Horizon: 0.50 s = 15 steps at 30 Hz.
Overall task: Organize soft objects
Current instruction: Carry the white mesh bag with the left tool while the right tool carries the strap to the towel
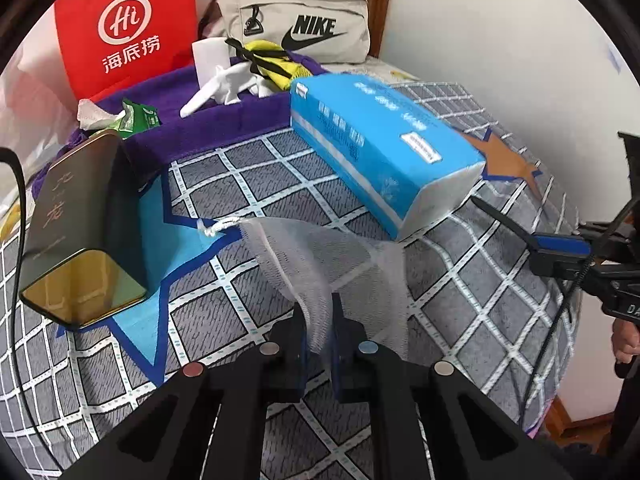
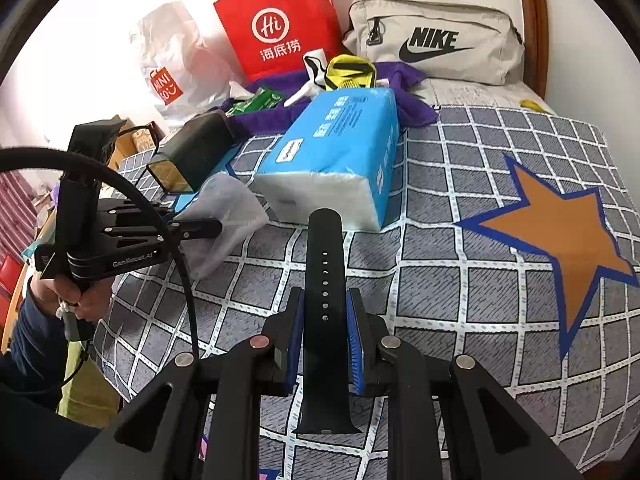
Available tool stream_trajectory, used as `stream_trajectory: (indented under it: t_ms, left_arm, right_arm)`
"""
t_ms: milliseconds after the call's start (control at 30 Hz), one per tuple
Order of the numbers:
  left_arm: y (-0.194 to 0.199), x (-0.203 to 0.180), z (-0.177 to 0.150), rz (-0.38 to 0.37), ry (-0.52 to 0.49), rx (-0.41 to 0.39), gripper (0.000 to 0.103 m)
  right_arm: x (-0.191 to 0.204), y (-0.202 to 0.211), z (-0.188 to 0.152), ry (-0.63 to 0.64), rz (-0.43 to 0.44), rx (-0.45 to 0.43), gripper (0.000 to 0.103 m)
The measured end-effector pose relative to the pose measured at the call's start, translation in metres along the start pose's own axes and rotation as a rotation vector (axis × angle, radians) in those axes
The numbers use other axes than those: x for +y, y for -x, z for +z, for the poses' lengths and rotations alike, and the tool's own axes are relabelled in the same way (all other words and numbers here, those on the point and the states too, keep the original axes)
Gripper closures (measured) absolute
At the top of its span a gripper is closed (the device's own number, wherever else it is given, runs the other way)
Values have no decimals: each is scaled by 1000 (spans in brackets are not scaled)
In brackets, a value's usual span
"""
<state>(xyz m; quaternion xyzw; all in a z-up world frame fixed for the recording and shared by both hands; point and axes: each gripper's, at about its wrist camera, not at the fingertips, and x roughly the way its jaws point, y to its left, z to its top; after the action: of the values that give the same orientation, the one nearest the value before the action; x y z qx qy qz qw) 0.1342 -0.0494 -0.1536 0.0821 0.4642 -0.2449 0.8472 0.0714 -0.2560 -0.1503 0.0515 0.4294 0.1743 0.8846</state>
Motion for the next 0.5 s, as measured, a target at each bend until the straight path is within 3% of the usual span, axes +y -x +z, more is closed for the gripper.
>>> stream_trajectory:
  t_ms: [500]
  left_arm:
    - [44,15,15,-36,71,-103,96]
  right_arm:
    - [14,20,23,39,47,-64,82]
